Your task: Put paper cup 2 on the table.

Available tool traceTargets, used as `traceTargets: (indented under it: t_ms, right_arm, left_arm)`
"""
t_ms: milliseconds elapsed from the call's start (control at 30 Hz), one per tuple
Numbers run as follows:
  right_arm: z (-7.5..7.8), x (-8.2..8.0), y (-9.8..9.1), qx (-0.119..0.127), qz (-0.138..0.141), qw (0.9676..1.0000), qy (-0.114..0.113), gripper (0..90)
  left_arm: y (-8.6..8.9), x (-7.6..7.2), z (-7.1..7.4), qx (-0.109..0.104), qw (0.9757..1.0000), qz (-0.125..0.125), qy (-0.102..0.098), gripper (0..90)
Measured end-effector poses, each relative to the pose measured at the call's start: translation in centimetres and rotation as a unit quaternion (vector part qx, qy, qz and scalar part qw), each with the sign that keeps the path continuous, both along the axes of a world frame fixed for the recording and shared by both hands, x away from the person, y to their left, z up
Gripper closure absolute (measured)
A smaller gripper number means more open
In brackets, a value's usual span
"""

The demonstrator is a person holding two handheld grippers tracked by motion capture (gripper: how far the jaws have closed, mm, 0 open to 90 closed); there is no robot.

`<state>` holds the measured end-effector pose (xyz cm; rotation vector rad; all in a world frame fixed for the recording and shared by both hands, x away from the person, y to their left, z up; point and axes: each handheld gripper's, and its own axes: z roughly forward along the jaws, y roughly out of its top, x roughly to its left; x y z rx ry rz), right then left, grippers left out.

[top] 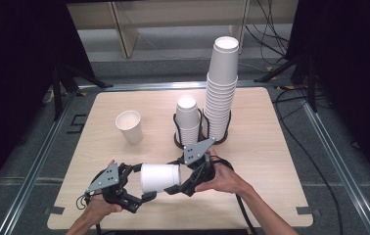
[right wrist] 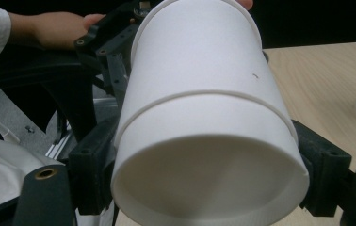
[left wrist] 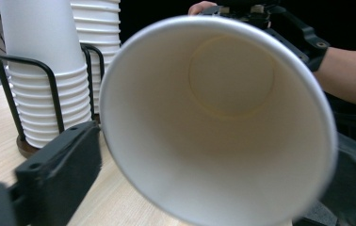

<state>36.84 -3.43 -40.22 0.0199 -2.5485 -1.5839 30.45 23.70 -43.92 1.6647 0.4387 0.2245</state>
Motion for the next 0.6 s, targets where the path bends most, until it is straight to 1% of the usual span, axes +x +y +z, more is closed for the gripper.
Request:
traceTargets:
  t_ms: [33,67,100,133,267,300,333,367,400,433,467,500,533,600]
  right_arm:
    - [-0.07,-0.06,0.16,0.000,0.001,1.0000,-0.002,23.5]
    - [-0.11,-0.15,0.21,-0.003,0.001,1.0000,0.006,23.5]
    - [-0.19,-0.14,0.31,-0.003,0.005,0.9999,0.009,23.5]
    - [-0.23,-0.09,0.37,0.001,0.005,1.0000,0.003,23.5]
    - [-0.25,-0.13,0.46,0.005,0.008,1.0000,0.001,23.5]
    - [-0.27,-0.24,0.49,0.003,0.010,0.9999,0.010,23.5]
    - [-0.27,-0.25,0.52,0.004,0.011,0.9999,0.010,23.5]
    - [-0.27,-0.20,0.54,0.006,0.010,0.9999,0.003,23.5]
    - [-0.29,-0.22,0.55,0.006,0.010,0.9999,0.006,23.5]
    - [-0.31,-0.19,0.57,0.006,0.010,0.9999,0.004,23.6]
    - [-0.33,-0.16,0.56,0.005,0.009,0.9999,0.002,23.7]
    - [-0.36,-0.15,0.53,0.004,0.010,0.9999,0.002,23.8]
    - [-0.42,-0.21,0.54,0.005,0.010,0.9999,0.007,23.9]
    - [-0.44,-0.19,0.55,0.001,0.012,0.9999,0.002,24.0]
  left_arm:
    - [-0.12,0.06,-0.09,-0.010,0.9999,-0.004,-0.001,0.0]
    - [-0.11,0.05,-0.07,-0.009,0.9999,-0.005,-0.003,0.0]
    - [0.01,-0.08,0.07,0.004,1.0000,0.001,-0.001,0.0]
    - [0.00,-0.09,0.09,0.003,1.0000,0.000,-0.002,0.0]
    - [-0.04,-0.13,0.09,-0.001,1.0000,-0.006,-0.005,0.0]
    - [-0.05,-0.14,0.10,-0.001,1.0000,-0.007,-0.007,0.0]
    - [-0.06,-0.15,0.11,0.000,0.9999,-0.006,-0.009,0.0]
    - [-0.04,-0.16,0.14,0.001,0.9999,-0.007,-0.012,0.0]
    - [-0.12,-0.18,0.13,-0.005,0.9998,-0.009,-0.014,0.7]
    - [-0.02,-0.23,0.19,0.003,0.9997,-0.013,-0.018,4.4]
    - [-0.10,-0.28,0.19,-0.001,0.9998,-0.013,-0.016,5.5]
    - [0.00,-0.24,0.22,0.004,0.9997,-0.015,-0.018,5.8]
    - [0.01,-0.19,0.21,0.002,0.9996,-0.018,-0.020,6.3]
    - [0.10,-0.20,0.23,0.007,0.9996,-0.020,-0.019,7.1]
